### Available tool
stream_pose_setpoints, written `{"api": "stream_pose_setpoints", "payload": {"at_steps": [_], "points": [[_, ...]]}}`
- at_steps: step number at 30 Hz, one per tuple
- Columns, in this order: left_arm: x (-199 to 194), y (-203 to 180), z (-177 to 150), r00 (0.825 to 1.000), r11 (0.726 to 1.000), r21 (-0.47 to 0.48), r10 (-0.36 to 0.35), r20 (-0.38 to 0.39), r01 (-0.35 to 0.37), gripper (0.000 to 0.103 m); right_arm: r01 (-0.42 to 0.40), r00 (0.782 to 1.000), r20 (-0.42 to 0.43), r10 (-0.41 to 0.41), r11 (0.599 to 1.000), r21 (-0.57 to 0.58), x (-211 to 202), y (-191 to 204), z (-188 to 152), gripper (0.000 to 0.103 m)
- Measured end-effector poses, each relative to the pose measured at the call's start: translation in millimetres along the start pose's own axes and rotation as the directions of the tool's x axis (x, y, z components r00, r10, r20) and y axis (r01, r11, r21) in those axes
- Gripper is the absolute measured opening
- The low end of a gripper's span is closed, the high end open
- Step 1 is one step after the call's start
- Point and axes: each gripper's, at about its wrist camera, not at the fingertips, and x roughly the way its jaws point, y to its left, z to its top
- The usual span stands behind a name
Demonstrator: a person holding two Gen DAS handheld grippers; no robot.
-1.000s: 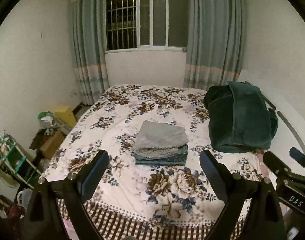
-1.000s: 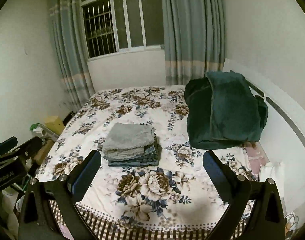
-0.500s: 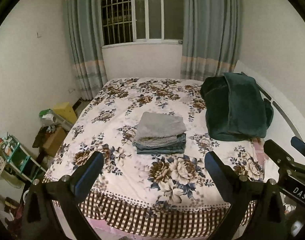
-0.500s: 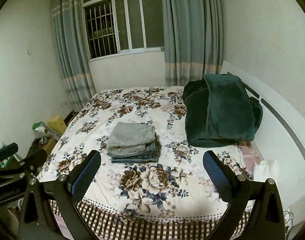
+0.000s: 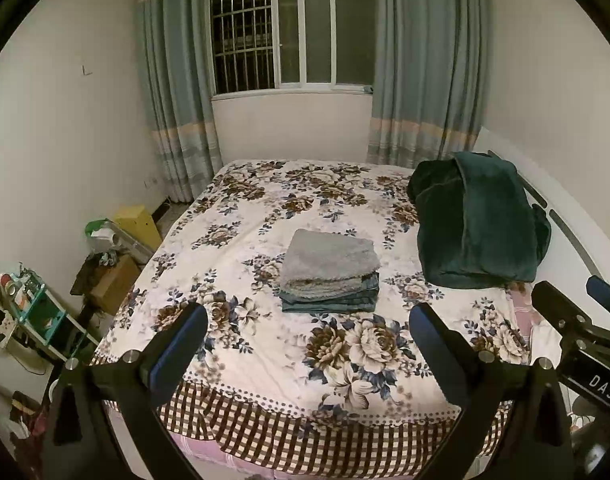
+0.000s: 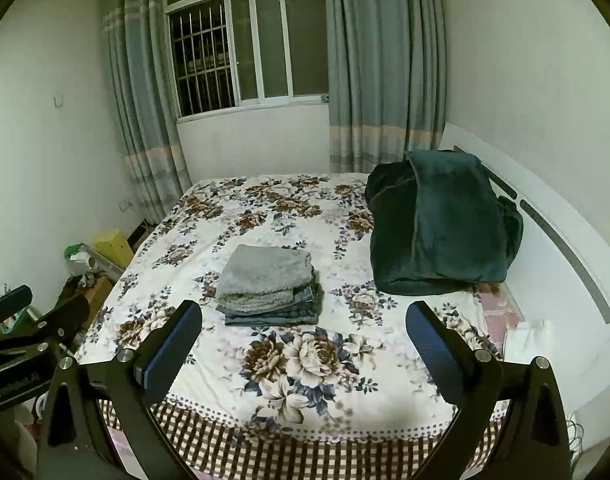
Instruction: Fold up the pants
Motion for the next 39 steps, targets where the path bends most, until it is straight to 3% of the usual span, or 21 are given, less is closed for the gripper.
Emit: {"api": "stream_pose_setpoints", "payload": {"at_steps": [39], "points": [[-7.1, 8.6, 12.5, 1.000, 1.000, -0.006, 0.010, 0.013, -0.010, 0.103, -0.007, 1.000, -0.003, 0.007, 1.000, 0.001, -3.0, 9.1, 1.2, 0.103]]}}
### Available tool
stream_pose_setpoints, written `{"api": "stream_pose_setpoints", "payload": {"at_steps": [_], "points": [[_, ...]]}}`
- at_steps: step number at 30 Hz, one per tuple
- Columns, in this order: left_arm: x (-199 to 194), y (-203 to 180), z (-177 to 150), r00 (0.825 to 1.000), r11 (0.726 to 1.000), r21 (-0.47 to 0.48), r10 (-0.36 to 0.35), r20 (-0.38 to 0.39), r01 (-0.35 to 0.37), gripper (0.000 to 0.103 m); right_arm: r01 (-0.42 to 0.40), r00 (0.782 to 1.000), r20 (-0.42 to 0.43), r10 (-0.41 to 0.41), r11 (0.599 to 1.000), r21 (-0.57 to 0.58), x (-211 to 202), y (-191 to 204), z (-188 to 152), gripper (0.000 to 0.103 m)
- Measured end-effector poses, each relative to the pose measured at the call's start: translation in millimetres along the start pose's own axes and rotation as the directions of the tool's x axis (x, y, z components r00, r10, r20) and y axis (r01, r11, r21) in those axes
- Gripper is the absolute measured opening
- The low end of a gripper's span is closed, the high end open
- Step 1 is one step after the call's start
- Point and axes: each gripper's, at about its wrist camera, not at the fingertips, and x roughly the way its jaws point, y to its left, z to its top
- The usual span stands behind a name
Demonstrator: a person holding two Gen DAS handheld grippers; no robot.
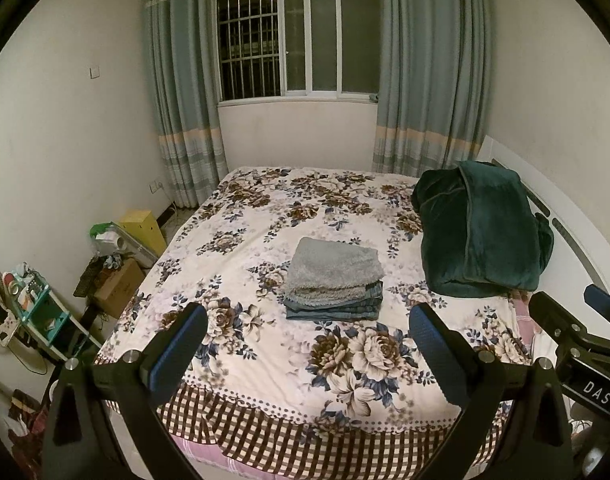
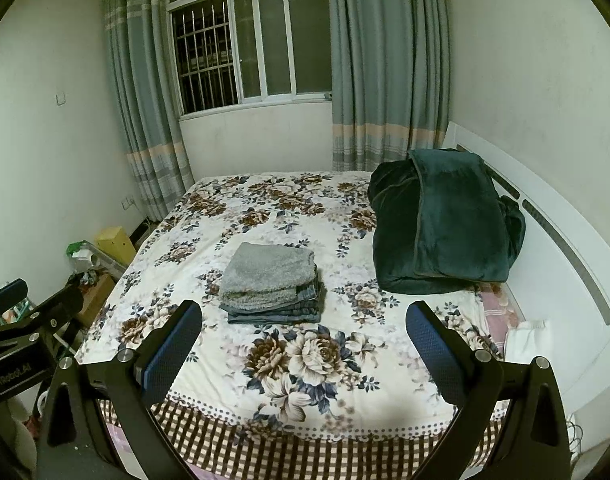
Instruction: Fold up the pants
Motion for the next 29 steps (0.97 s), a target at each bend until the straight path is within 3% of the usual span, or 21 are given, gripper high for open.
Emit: {"api": "stream_pose_setpoints", "payload": {"at_steps": [29], "points": [[0.7, -10.8, 13.0, 1.000, 1.000, -0.003, 0.012, 0.014, -0.012, 0.103, -0.004, 1.000, 0.003, 0.004, 1.000, -0.005, -1.7, 6.0, 5.2, 0.103]]}}
